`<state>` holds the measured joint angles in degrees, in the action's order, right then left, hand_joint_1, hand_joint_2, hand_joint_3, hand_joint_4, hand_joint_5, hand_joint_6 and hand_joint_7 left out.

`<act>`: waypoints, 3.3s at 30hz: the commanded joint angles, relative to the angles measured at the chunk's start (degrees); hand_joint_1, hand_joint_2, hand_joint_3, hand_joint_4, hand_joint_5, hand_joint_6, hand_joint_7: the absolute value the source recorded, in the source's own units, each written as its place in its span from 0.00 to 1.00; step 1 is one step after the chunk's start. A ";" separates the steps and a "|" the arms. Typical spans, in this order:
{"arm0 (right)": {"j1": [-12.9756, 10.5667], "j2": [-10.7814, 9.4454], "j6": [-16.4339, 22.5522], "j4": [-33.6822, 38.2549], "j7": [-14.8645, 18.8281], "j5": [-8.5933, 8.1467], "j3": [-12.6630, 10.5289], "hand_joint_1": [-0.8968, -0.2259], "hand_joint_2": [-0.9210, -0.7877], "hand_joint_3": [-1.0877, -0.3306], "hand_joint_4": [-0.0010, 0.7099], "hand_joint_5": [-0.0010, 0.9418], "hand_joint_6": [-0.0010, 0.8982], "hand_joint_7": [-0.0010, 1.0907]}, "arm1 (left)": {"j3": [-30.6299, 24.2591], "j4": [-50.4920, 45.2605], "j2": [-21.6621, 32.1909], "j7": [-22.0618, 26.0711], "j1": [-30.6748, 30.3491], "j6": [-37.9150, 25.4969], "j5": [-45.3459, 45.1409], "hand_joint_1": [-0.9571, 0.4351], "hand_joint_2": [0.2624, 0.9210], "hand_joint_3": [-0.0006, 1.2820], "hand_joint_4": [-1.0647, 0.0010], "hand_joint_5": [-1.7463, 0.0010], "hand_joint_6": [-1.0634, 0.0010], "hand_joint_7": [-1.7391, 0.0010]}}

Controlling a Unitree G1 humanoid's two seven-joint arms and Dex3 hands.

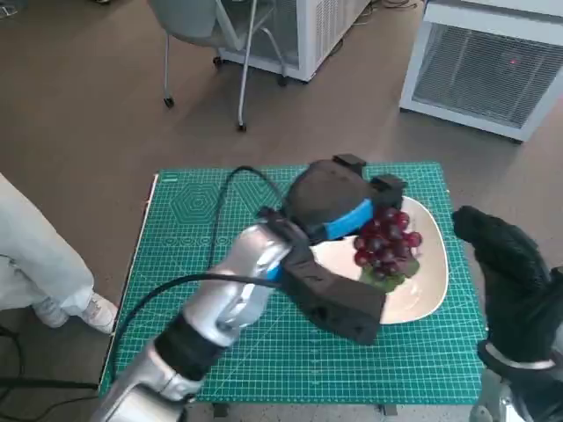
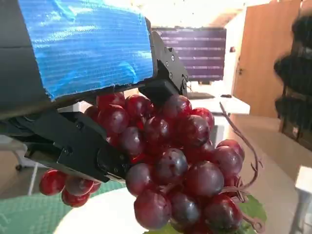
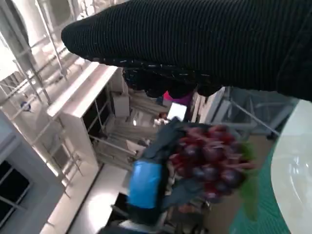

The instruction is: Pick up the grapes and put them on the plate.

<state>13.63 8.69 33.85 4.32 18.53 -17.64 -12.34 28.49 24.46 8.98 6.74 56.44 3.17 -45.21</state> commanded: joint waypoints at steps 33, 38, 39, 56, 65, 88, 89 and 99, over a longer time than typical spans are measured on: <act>-3.36 -0.91 -0.46 -1.33 -2.27 1.44 0.80 0.64 0.00 0.73 0.78 0.00 0.24 0.58 | -0.90 17.68 -5.89 2.68 3.68 9.33 9.75 0.68 0.94 0.07 0.64 0.78 0.59 0.76; -3.51 -0.95 -0.87 -1.71 -2.39 1.29 0.89 0.64 0.00 0.74 0.79 0.00 0.24 0.58 | 0.60 19.09 -5.61 2.58 4.21 8.57 8.54 0.55 0.90 0.01 0.78 0.97 0.64 0.95; -3.52 -0.95 -0.94 -1.76 -2.40 1.24 0.90 0.63 0.00 0.74 0.79 0.00 0.24 0.58 | 0.84 19.40 -5.56 2.38 4.36 8.57 8.26 0.52 0.90 0.01 0.79 0.98 0.65 0.97; -3.83 -1.11 -1.61 -2.21 -2.68 1.14 1.04 0.64 0.00 0.73 0.78 0.00 0.23 0.59 | -2.23 24.46 -4.84 0.76 3.98 14.12 12.57 0.41 0.92 0.01 0.78 1.00 0.64 0.99; -3.78 -1.14 -2.08 -2.53 -2.74 0.91 1.10 0.64 0.00 0.73 0.78 0.00 0.23 0.60 | -9.52 27.97 -2.36 4.29 1.80 20.12 22.66 0.38 0.99 0.02 0.78 1.00 0.65 1.00; -1.27 -1.42 -2.44 -0.68 -2.59 1.24 1.86 0.63 0.00 0.74 0.79 0.00 0.23 0.60 | -35.41 17.46 -0.55 21.75 -15.71 24.48 62.49 0.41 1.00 0.14 0.72 0.99 0.62 0.99; -1.10 -1.45 -2.43 -0.54 -2.59 1.31 1.92 0.63 0.00 0.74 0.79 0.00 0.23 0.60 | -35.92 16.13 -0.62 22.60 -16.63 23.86 63.80 0.42 1.00 0.15 0.72 0.99 0.62 0.99; 0.41 -1.25 -2.14 0.94 -2.34 1.55 2.30 0.63 0.00 0.74 0.80 0.01 0.23 0.60 | -38.37 4.44 0.72 27.70 -25.18 17.67 69.82 0.42 1.00 0.18 0.71 0.99 0.63 1.00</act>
<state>14.14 7.48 32.34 4.07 16.20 -16.53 -10.15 -9.25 31.95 9.21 33.50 33.81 21.97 23.56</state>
